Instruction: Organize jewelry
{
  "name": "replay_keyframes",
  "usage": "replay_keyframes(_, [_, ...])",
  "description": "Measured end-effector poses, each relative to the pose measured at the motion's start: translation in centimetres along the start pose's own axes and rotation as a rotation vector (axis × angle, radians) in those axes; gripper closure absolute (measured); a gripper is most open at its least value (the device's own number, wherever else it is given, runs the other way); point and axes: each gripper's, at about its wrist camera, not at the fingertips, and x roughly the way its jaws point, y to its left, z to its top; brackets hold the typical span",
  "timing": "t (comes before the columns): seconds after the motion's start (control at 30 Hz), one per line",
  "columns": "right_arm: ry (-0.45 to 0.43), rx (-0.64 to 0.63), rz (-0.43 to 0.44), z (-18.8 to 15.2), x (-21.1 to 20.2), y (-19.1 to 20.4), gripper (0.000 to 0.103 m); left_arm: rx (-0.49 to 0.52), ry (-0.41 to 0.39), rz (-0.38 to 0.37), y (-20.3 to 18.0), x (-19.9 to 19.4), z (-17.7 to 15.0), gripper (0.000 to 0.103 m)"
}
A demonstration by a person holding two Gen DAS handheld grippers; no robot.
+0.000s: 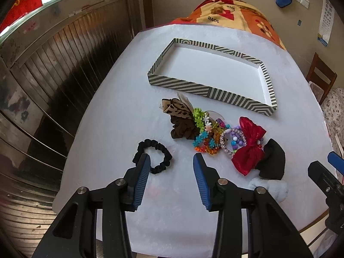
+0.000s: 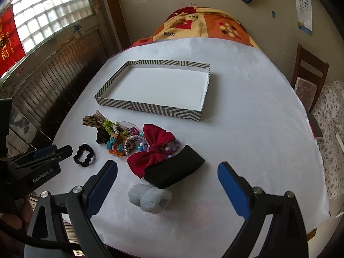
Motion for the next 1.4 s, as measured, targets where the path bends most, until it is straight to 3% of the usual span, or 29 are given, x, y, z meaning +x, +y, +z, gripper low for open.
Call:
replay_keyframes(0.6, [-0.013, -0.031, 0.003, -0.2, -1.3, 1.6, 0.006, -0.019, -0.008, -0.001, 0.6, -0.8, -0.9, 0.072])
replay_keyframes(1.4, [0.025, -0.03, 0.004, -0.2, 0.3, 1.5, 0.006, -0.006, 0.031, 0.007, 0.6, 0.3, -0.6, 0.072])
